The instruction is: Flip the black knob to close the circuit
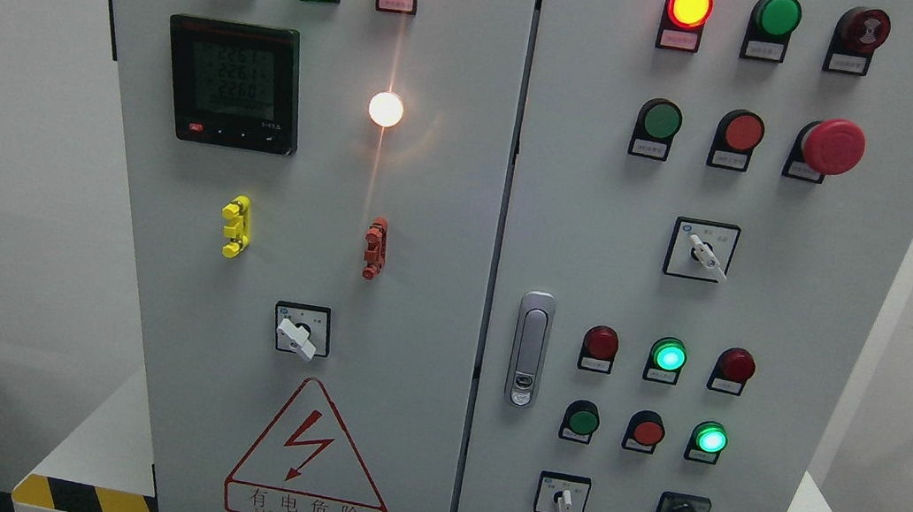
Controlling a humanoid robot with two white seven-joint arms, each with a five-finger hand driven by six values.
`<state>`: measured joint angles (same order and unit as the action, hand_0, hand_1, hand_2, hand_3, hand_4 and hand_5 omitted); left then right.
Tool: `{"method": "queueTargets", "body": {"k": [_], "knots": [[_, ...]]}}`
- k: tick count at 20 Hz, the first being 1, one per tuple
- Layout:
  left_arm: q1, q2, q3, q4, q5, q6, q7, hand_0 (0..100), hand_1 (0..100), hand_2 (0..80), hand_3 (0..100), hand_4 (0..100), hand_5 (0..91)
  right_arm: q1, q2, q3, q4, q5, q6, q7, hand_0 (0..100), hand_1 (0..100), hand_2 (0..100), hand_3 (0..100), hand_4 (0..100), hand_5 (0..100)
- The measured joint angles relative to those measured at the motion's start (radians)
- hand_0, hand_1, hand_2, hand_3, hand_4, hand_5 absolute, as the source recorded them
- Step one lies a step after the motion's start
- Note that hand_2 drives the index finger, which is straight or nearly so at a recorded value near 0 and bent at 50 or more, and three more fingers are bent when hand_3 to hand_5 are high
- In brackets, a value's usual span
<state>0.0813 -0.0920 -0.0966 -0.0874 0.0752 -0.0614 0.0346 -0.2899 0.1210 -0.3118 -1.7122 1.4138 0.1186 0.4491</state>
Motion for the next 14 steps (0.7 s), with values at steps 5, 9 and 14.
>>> {"method": "queueTargets", "body": {"k": [5, 9, 14], "knots": [[0.000, 0.000, 0.000, 0.000, 0.000, 0.000, 0.000, 12, 56, 0.0, 0, 0, 0.0, -0.002, -0.001, -0.012, 0.002, -0.002, 0.000, -0.002, 0, 0, 89, 100, 92, 91], [0.000, 0.000, 0.000, 0.000, 0.000, 0.000, 0.000, 12, 56, 0.0, 0, 0, 0.0, -0.004, -0.001, -0.019, 0.002, -0.005, 0.002, -0.005, 0, 0, 89, 100, 92, 91], [0.000, 0.000, 0.000, 0.000, 0.000, 0.000, 0.000, 12, 56, 0.0, 0, 0, 0.0, -0.006, 0.000, -0.025, 0.000, -0.011, 0.003, -0.001, 0, 0, 89, 100, 92, 91]]}}
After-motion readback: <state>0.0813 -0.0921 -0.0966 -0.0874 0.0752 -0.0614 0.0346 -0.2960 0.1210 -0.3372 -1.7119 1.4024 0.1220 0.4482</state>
